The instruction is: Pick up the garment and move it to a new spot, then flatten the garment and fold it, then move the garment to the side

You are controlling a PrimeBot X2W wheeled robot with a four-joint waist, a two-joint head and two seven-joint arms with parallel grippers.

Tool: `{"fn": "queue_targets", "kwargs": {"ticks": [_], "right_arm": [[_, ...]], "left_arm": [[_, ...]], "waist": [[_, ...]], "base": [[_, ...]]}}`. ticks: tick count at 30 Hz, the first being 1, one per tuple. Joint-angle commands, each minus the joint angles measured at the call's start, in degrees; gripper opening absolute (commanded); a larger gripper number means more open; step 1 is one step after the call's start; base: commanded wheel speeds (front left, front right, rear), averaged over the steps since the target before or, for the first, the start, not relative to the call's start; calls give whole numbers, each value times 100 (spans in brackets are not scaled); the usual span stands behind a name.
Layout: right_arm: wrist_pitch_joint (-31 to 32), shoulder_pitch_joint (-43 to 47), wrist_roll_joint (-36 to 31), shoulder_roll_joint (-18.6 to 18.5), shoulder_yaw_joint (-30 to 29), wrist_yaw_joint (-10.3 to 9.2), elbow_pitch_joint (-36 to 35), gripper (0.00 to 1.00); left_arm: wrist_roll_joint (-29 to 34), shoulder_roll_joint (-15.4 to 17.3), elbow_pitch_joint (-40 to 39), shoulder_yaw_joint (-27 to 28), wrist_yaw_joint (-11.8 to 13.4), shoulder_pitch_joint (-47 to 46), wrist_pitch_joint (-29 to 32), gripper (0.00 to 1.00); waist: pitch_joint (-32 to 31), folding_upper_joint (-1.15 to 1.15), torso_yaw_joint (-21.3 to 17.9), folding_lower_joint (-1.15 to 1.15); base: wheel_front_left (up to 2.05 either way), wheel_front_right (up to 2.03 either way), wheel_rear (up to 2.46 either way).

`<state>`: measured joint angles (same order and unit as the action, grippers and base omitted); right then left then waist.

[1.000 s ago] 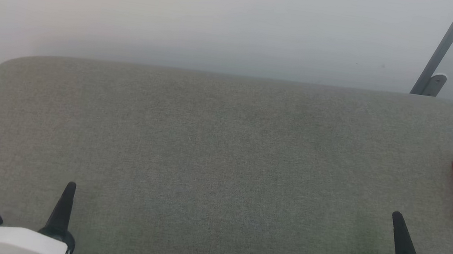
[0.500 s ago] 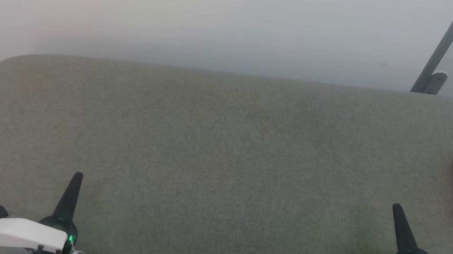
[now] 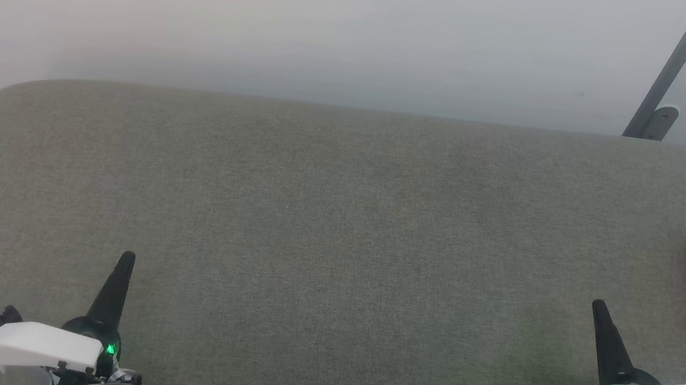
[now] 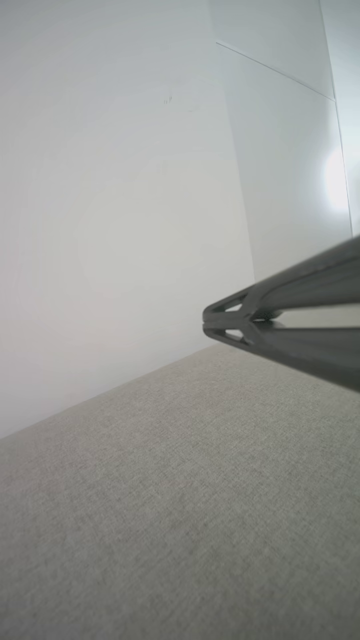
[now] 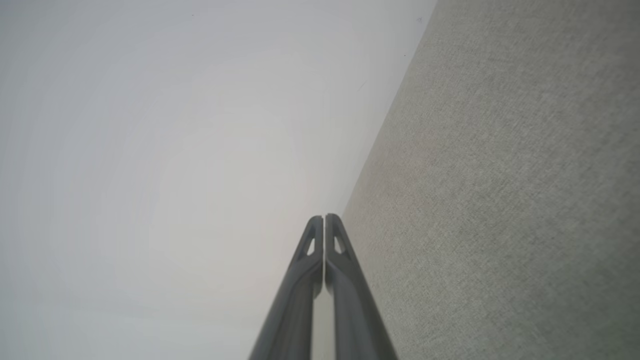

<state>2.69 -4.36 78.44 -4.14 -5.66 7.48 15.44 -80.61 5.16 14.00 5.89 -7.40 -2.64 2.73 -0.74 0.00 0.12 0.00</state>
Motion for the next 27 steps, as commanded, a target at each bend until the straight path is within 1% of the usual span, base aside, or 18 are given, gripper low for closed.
{"fn": "queue_targets", "kwargs": {"ticks": [1,27], "right_arm": [[47,-100,117,6,-10,2,-56,0],[335,-198,1155,116,-84,2,-148,0]], "left_arm": [[-95,-1,-27,31,-12,-146,42,0],[-975,-191,-4,70,-15,-355,332,0]], "waist": [[3,0,0,0],[71,0,-10,0]], "base": [[0,0,0],[0,0,0]]}}
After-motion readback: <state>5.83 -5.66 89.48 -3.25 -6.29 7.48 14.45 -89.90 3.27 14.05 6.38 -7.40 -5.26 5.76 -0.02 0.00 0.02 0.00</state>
